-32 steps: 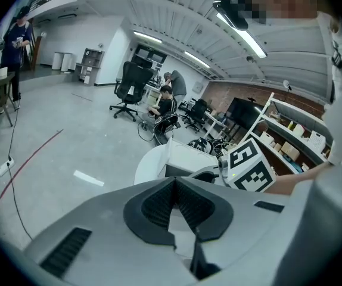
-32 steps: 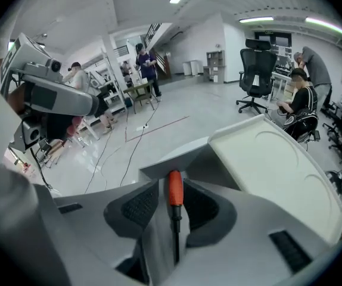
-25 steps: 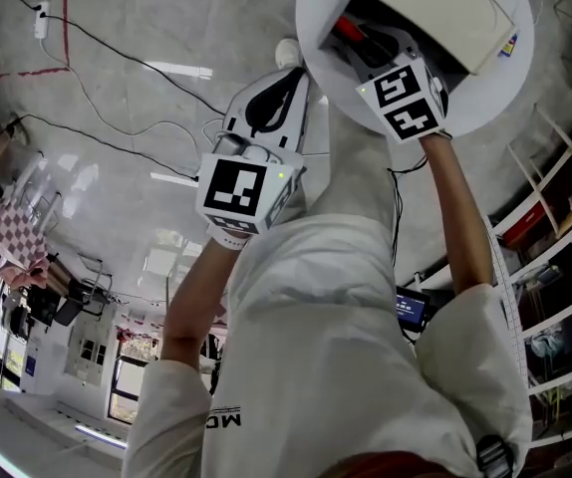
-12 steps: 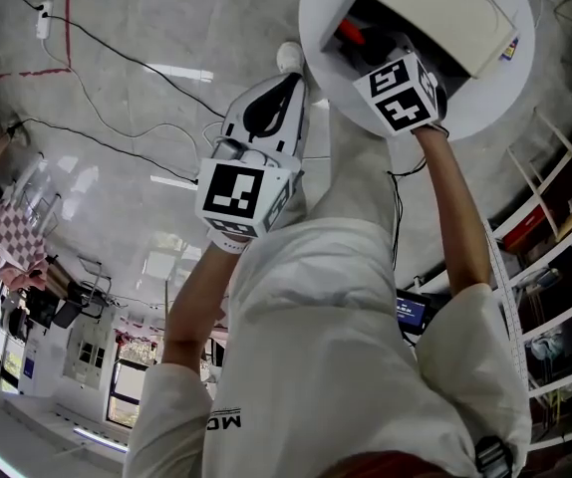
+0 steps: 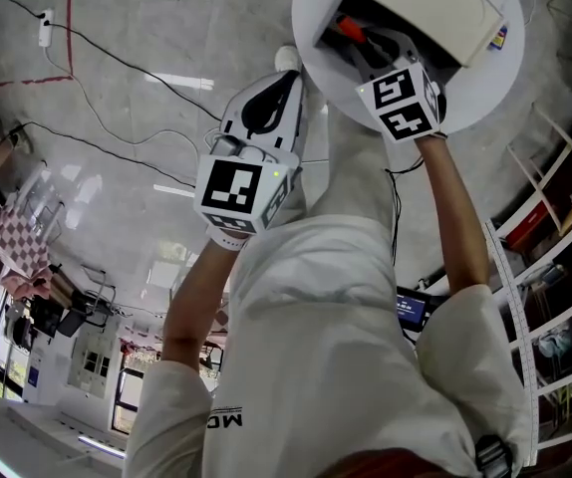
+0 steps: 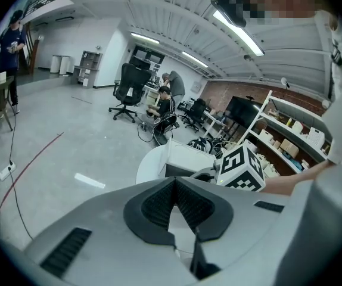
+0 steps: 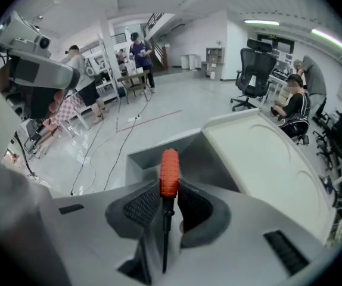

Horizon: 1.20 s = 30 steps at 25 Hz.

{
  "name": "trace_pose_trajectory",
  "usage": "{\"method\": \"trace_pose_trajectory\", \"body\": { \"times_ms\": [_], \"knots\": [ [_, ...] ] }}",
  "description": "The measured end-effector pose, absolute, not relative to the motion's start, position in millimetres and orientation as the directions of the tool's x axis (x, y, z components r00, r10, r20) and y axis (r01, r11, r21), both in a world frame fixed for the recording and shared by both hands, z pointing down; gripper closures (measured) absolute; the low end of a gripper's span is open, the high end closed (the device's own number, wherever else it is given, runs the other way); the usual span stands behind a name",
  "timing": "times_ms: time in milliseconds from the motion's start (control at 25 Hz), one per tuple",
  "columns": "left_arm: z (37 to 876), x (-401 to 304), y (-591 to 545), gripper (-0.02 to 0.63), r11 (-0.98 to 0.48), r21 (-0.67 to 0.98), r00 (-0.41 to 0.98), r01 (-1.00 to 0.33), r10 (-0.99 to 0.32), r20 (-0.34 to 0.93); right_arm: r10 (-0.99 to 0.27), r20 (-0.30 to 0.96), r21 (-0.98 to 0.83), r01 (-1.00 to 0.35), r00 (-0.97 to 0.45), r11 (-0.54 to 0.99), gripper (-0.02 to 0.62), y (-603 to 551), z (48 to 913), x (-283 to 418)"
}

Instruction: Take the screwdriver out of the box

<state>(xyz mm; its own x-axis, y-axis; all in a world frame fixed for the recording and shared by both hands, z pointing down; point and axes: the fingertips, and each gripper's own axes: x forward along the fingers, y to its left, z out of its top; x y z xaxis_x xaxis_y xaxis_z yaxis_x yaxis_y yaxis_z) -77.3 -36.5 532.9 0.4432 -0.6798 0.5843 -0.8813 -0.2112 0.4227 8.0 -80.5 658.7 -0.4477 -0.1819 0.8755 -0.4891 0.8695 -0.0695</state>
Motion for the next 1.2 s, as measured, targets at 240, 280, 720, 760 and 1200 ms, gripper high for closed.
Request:
{"method": "trace_pose_trajectory", "body": {
  "times_ms": [240, 280, 720, 760, 1200],
  "knots": [
    [516.2, -71.4, -36.4, 0.600, -0.233, 0.424, 0.457, -0.875, -0.686, 0.567, -0.283, 0.826, -0.018, -0.525, -0.487, 0.851, 0.449, -86.9, 610.3, 16.5],
    [512.5, -70.8, -35.9, 0.600, -0.238, 0.423, 0.460, -0.874, -0.687, 0.563, -0.295, 0.817, -0.015, -0.529, -0.495, 0.848, 0.449, -86.3, 601.0, 16.9],
    [452.7, -59.4, -39.4, 0.600, -0.322, 0.387, 0.489, -0.864, -0.720, 0.492, -0.437, 0.706, -0.002, -0.618, -0.557, 0.786, 0.449, -78.5, 498.8, 32.0],
    [446.4, -59.2, -37.6, 0.600, -0.329, 0.384, 0.492, -0.863, -0.721, 0.488, -0.452, 0.697, -0.001, -0.630, -0.557, 0.777, 0.449, -75.6, 489.6, 34.2],
    [360.2, -59.3, -36.4, 0.600, -0.384, 0.371, 0.519, -0.845, -0.758, 0.395, -0.578, 0.582, -0.007, -0.714, -0.572, 0.700, 0.449, -63.0, 386.7, 57.7]
  ]
}}
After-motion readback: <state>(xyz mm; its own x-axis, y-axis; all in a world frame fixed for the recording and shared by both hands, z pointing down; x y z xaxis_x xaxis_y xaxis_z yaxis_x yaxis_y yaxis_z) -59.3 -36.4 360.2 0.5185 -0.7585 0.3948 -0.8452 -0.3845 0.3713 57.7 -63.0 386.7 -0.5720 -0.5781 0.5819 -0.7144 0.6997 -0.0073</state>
